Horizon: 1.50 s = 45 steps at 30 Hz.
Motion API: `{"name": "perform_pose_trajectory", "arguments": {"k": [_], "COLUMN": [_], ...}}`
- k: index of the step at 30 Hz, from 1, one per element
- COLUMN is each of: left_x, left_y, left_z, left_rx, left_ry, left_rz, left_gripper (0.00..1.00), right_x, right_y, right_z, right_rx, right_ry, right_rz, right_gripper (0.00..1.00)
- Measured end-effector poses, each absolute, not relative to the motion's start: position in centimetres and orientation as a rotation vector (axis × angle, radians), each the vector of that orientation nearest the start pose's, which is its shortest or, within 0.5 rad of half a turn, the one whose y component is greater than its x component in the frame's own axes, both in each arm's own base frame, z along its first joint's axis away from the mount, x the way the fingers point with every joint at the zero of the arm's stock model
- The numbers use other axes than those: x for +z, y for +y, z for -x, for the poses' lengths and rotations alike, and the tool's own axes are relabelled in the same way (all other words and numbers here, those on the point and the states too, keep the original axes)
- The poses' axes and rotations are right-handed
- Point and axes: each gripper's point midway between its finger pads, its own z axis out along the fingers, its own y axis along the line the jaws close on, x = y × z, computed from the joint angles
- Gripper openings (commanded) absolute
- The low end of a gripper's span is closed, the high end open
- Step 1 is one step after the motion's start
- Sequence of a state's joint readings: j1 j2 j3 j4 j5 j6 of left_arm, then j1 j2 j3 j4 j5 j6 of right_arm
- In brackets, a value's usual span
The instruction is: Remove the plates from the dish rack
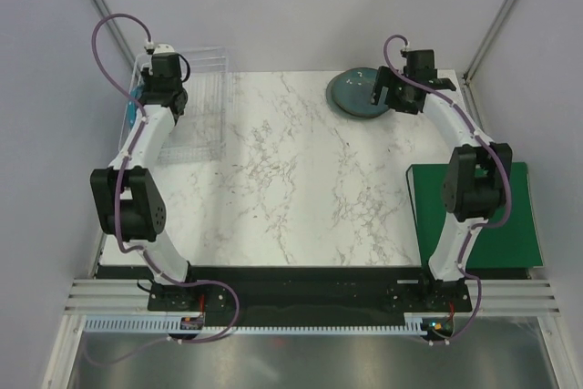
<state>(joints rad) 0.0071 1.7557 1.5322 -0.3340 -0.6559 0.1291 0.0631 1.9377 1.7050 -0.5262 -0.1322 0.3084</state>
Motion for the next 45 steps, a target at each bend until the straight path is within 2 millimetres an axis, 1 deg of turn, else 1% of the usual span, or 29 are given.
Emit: {"name": "perform_pose_trajectory", "arguments": {"k": [3, 5, 7, 9, 12, 14, 16, 17, 19, 21, 22, 23, 25, 26, 27, 28, 30, 32, 34, 36, 37, 41, 42, 44, 45], "left_x": [24.8, 26.7, 28.5, 30.8, 34.0, 35.5, 36.6, 36.9, 37.3, 37.0, 36.5, 35.7, 33.8, 32.5, 30.5, 29.7, 27.1, 25.3, 24.7, 25.1, 25.7, 28.3, 28.9, 29.1, 28.9], "left_y": [12.0, 12.4, 12.2, 11.5, 9.4, 7.6, 5.7, 4.9, 2.7, 0.9, -0.2, -1.4, -3.5, -4.6, -6.1, -6.8, -8.9, -11.0, -12.9, -14.8, -15.9, -18.3, -18.7, -18.9, -19.0], "left_z": [-46.9, -46.2, -45.9, -45.6, -45.2, -44.5, -43.3, -42.8, -41.8, -41.1, -40.7, -40.4, -40.0, -39.8, -39.5, -39.3, -38.8, -38.1, -37.6, -37.4, -37.3, -37.3, -37.3, -37.3, -37.3], "left_rx": [0.816, 0.838, 0.824, 0.792, 0.64, 0.509, 0.37, 0.311, 0.152, 0.019, -0.053, -0.139, -0.281, -0.36, -0.458, -0.496, -0.618, -0.713, -0.787, -0.863, -0.907, -1.024, -1.047, -1.054, -1.06], "left_ry": [2.045, 2.011, 1.984, 1.955, 1.914, 1.893, 1.887, 1.886, 1.882, 1.891, 1.899, 1.911, 1.939, 1.958, 1.988, 2.005, 2.049, 2.083, 2.092, 2.069, 2.047, 1.958, 1.936, 1.926, 1.93], "left_rz": [0.274, 0.289, 0.292, 0.287, 0.282, 0.28, 0.273, 0.271, 0.264, 0.26, 0.255, 0.258, 0.265, 0.27, 0.283, 0.289, 0.301, 0.306, 0.289, 0.263, 0.24, 0.18, 0.168, 0.159, 0.161], "left_gripper": [0.02, 0.02, 0.02, 0.02, 0.02, 0.02, 0.02, 0.02, 0.02, 0.02, 0.02, 0.02, 0.02, 0.02, 0.02, 0.02, 0.02, 0.02, 0.02, 0.02, 0.02, 0.02, 0.02, 0.02, 0.02], "right_x": [15.6, 15.2, 15.1, 15.2, 15.7, 16.4, 17.5, 18.0, 19.5, 20.7, 21.3, 22.0, 23.0, 23.3, 23.7, 23.9, 24.4, 25.0, 25.3, 25.3, 25.1, 23.3, 22.8, 22.5, 22.6], "right_y": [7.4, 7.7, 8.2, 8.7, 10.5, 12.2, 14.4, 15.2, 17.6, 19.2, 19.9, 20.4, 21.3, 21.7, 22.2, 22.5, 23.5, 24.5, 25.5, 26.3, 26.7, 27.6, 27.7, 28.0, 28.1], "right_z": [-50.8, -50.4, -50.2, -49.9, -49.3, -48.7, -48.0, -47.8, -46.9, -46.0, -45.6, -45.3, -44.8, -44.7, -44.6, -44.4, -44.0, -43.5, -43.1, -42.6, -42.4, -41.7, -41.6, -41.3, -41.3], "right_rx": [0.347, 0.355, 0.374, 0.394, 0.459, 0.518, 0.599, 0.635, 0.743, 0.838, 0.892, 0.943, 1.033, 1.067, 1.112, 1.137, 1.196, 1.24, 1.274, 1.3, 1.31, 1.352, 1.365, 1.409, 1.424], "right_ry": [2.358, 2.366, 2.367, 2.369, 2.354, 2.335, 2.305, 2.287, 2.231, 2.185, 2.153, 2.123, 2.067, 2.049, 2.024, 2.013, 1.99, 1.968, 1.953, 1.95, 1.95, 1.983, 1.993, 1.985, 1.975], "right_rz": [-0.212, -0.206, -0.193, -0.183, -0.142, -0.099, -0.051, -0.031, 0.018, 0.037, 0.043, 0.043, 0.042, 0.045, 0.044, 0.047, 0.058, 0.081, 0.104, 0.12, 0.128, 0.127, 0.121, 0.118, 0.121], "right_gripper": [0.98, 0.98, 0.98, 0.98, 0.98, 0.98, 0.98, 0.98, 0.98, 0.98, 0.98, 0.98, 0.98, 0.98, 0.98, 0.98, 0.98, 0.98, 0.98, 0.98, 0.98, 0.97, 0.91, 0.71, 0.47]}}
